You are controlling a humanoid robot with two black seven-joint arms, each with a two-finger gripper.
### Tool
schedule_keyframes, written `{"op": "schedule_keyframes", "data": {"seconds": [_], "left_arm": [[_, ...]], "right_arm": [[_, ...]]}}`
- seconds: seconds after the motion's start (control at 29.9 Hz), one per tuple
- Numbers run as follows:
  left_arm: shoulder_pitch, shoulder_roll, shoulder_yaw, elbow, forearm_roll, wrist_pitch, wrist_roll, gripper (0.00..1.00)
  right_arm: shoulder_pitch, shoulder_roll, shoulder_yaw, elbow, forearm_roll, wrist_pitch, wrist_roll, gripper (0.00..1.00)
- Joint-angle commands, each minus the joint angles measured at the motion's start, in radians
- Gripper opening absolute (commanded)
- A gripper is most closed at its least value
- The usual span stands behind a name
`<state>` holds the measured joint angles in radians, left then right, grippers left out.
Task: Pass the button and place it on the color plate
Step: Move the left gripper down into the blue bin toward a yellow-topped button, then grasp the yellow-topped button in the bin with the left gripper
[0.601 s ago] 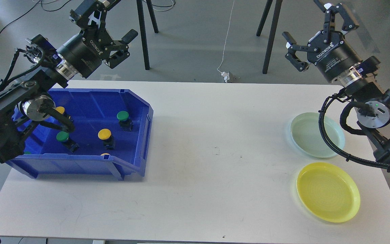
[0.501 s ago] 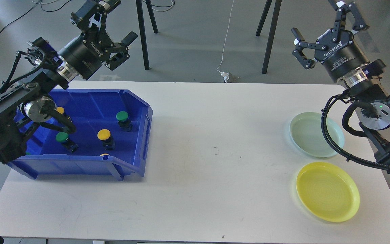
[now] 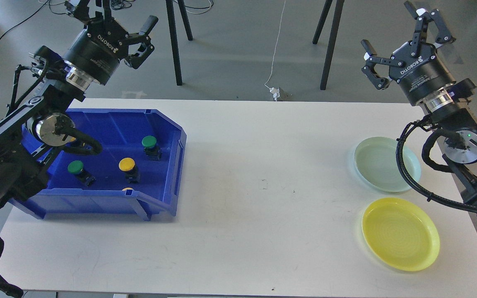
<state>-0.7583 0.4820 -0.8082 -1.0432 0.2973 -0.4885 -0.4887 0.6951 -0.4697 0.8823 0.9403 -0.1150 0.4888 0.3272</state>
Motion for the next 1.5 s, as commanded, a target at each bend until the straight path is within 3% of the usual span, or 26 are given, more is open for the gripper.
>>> {"op": "schedule_keyframes", "data": {"seconds": [0.0, 0.13, 0.27, 0.43, 0.53, 0.83, 0.97, 1.47], "left_arm": [[0.042, 0.053, -0.074, -0.168, 0.060, 0.000, 0.000, 1.00], [0.018, 0.258, 0.015, -0.296, 0.256, 0.000, 0.000, 0.99], [-0.218, 0.440, 0.375, -0.322, 0.472, 0.000, 0.000, 0.99], [-0.510, 0.477, 0.876, -0.288, 0.732, 0.187, 0.000, 0.99], [-0.570, 0.474, 1.032, -0.282, 0.831, 0.278, 0.000, 1.00], [-0.541, 0.463, 1.213, -0.126, 1.025, 0.327, 0.000, 1.00], [-0.458, 0.408, 1.218, -0.042, 1.057, 0.344, 0.000, 1.00], [-0.357, 0.193, 1.224, 0.236, 1.057, 0.312, 0.000, 0.99]], "right_arm": [[-0.002, -0.010, 0.001, 0.000, 0.000, 0.000, 0.000, 0.99], [-0.008, -0.038, 0.003, -0.002, -0.002, 0.000, 0.001, 0.99], [-0.011, -0.052, 0.003, -0.003, 0.000, 0.000, 0.001, 0.99], [-0.014, -0.050, 0.001, -0.002, 0.000, 0.000, 0.000, 0.99], [-0.014, -0.050, 0.001, -0.002, -0.002, 0.000, 0.000, 0.99], [-0.020, -0.052, 0.000, -0.003, -0.002, 0.000, 0.000, 0.99], [-0.034, -0.052, 0.001, -0.003, -0.002, 0.000, 0.000, 0.99], [-0.071, -0.069, 0.003, -0.003, -0.002, 0.000, 0.001, 0.99]]}}
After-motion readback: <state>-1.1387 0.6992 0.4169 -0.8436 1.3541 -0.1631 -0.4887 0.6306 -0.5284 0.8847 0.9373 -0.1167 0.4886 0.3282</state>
